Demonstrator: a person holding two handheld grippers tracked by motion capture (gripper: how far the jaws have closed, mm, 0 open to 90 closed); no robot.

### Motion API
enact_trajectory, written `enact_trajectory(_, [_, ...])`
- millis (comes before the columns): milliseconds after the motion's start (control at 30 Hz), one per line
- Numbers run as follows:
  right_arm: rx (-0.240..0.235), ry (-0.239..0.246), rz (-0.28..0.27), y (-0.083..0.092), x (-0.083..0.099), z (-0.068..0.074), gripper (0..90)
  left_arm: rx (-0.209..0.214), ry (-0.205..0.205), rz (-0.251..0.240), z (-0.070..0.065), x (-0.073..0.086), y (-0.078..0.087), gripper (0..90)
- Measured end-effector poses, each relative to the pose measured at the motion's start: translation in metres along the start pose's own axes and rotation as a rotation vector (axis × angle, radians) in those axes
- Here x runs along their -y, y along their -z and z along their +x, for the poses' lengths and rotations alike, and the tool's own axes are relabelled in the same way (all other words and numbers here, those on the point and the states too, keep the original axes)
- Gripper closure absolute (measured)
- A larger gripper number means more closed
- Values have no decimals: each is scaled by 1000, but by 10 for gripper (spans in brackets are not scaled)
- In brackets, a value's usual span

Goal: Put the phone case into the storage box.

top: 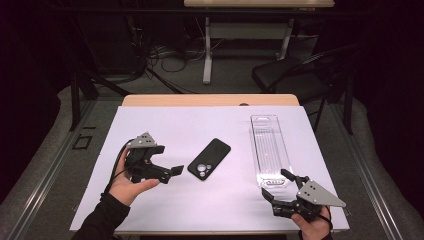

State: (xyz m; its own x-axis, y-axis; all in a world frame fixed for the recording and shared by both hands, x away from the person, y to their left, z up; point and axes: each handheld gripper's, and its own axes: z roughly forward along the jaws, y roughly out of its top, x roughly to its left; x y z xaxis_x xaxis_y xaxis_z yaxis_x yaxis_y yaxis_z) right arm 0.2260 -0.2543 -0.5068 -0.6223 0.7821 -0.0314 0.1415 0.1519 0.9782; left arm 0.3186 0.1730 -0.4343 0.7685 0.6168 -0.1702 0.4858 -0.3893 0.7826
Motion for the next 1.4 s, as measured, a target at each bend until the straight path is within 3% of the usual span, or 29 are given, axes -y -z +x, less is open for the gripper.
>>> enact_trajectory(167, [-3, 13, 7, -1, 1, 2, 142, -9, -12, 32, -1, -3, -5, 5])
enact_trajectory(567, [-8, 16, 18, -2, 3, 4, 142, -32, 5, 75, 1, -13, -21, 5])
enact_trajectory(700, [-13, 19, 22, -4, 5, 4, 142, -71, -20, 91, 2, -18, -30, 6])
enact_trajectory(967, [-18, 22, 26, -5, 6, 5, 142, -77, -22, 112, 2, -25, -38, 6])
enact_trajectory(1400, [-22, 25, 36, -6, 8, 5, 143, -109, 23, 184, 10, -40, -66, 5])
